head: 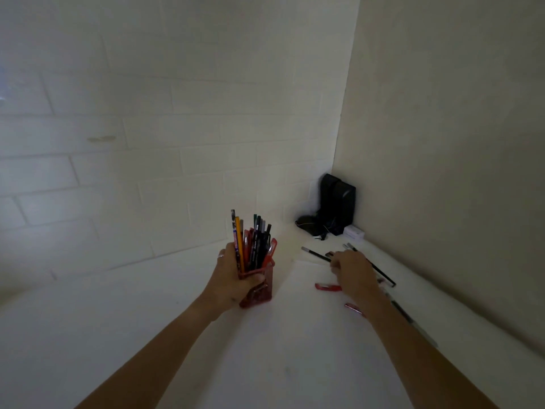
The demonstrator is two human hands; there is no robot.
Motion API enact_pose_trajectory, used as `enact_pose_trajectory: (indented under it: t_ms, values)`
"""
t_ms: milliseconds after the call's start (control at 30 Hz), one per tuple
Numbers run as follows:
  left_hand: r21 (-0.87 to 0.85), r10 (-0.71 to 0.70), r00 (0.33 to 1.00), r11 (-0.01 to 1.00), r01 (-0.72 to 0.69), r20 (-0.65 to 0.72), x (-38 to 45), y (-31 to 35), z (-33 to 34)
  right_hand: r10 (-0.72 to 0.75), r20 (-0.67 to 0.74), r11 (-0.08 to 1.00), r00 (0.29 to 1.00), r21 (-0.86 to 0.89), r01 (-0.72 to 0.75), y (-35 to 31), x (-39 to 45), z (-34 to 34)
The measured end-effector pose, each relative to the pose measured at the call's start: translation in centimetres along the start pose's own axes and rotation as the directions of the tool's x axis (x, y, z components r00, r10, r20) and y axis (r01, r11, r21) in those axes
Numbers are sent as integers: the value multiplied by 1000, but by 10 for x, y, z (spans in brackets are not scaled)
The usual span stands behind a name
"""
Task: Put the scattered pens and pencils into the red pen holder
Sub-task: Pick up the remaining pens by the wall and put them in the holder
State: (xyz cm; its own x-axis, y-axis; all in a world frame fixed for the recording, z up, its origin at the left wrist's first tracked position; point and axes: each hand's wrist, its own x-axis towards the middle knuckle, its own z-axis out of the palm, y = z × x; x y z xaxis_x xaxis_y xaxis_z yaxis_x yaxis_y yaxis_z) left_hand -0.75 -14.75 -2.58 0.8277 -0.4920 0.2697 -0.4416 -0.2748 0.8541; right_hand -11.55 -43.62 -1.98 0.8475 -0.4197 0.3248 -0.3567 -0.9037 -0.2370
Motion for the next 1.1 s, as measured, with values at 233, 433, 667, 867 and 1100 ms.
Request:
enact_pose_trajectory:
  t_ms: [233,433,667,867,1100]
  values:
    - [42,-11,1000,999,11,-3,10,-18,1,-71,273,996,959,72,53,26,-14,-34]
    - [37,-33,999,999,33,20,16,-28,3,-144,249,986,958,-44,159,17,-25,-24]
    - [48,22,1000,999,-22,0,16,-23,5,-160,122,972,980,-153,178,-10,-19,-22]
    - [37,49,999,998,-49,6,13,-12,4,1,-452,808,892,526,266,-96,-36,-79]
    - [98,-17,1000,995,19,-16,12,-12,4,-27,-324,597,946,753,275,-173,-55,-73]
